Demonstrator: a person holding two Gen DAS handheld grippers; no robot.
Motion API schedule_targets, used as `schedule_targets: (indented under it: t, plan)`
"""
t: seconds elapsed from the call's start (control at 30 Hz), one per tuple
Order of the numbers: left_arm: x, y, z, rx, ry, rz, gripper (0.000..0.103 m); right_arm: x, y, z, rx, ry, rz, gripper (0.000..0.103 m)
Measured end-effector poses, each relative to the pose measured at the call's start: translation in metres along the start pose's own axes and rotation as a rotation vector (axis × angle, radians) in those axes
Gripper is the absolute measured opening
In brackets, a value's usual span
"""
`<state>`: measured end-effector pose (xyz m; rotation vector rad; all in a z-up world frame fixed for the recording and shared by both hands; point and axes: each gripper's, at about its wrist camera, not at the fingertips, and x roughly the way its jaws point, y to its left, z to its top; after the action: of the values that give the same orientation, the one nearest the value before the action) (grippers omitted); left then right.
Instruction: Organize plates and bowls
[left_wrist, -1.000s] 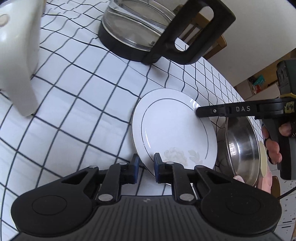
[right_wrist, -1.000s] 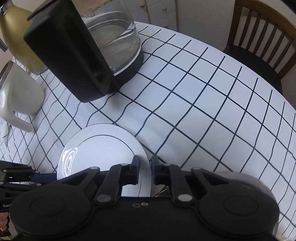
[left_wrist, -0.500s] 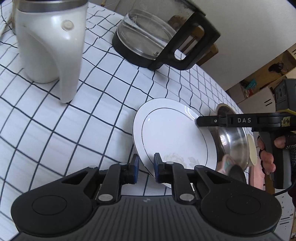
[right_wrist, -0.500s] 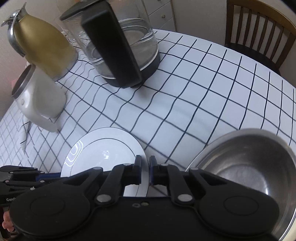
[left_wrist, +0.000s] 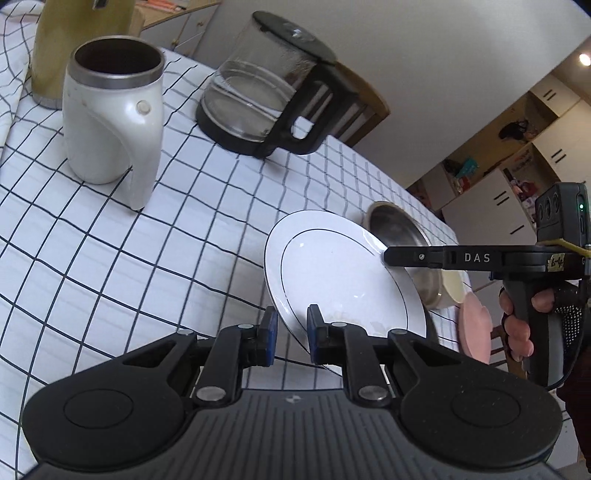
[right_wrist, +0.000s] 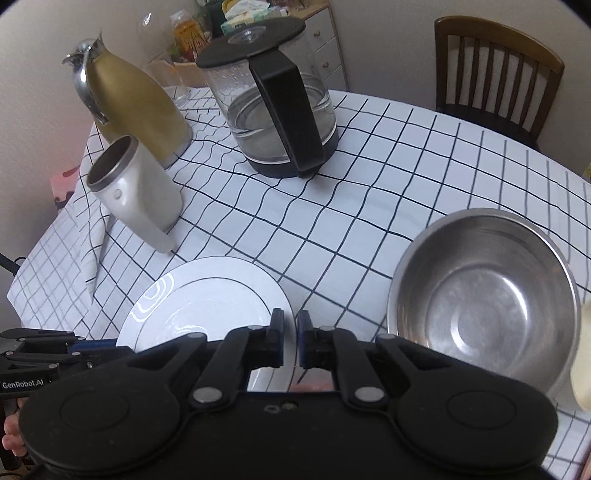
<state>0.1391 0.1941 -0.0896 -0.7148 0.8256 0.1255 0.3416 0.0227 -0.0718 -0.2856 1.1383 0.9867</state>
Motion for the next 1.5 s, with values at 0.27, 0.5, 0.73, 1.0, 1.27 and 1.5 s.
schedule_targets:
  t: [0.27,0.5,0.73,1.0,1.27,1.5]
  plan:
    - [-0.017,-0.034,-0.016,0.102,0.027,-0.078,0.015,-0.056,0.001,-0.04,0.075,-0.078,-0.049,0.008]
    - [-0.016,-0.073,-0.041,0.204,0.084,-0.171,0.015,-0.105,-0.008,-0.097,0.188,-0.146,-0.113,0.008]
    - [-0.005,-0.117,-0.073,0.31,0.153,-0.233,0.015,-0.147,-0.025,-0.163,0.31,-0.193,-0.184,0.008]
    - [0.021,-0.167,-0.12,0.408,0.239,-0.284,0.015,-0.186,-0.051,-0.238,0.425,-0.227,-0.251,0.008]
    - [0.061,-0.193,-0.164,0.454,0.335,-0.287,0.015,-0.2,-0.077,-0.309,0.523,-0.234,-0.296,0.008]
    - [0.084,-0.2,-0.187,0.488,0.382,-0.26,0.015,-0.192,-0.093,-0.353,0.578,-0.234,-0.292,0.008]
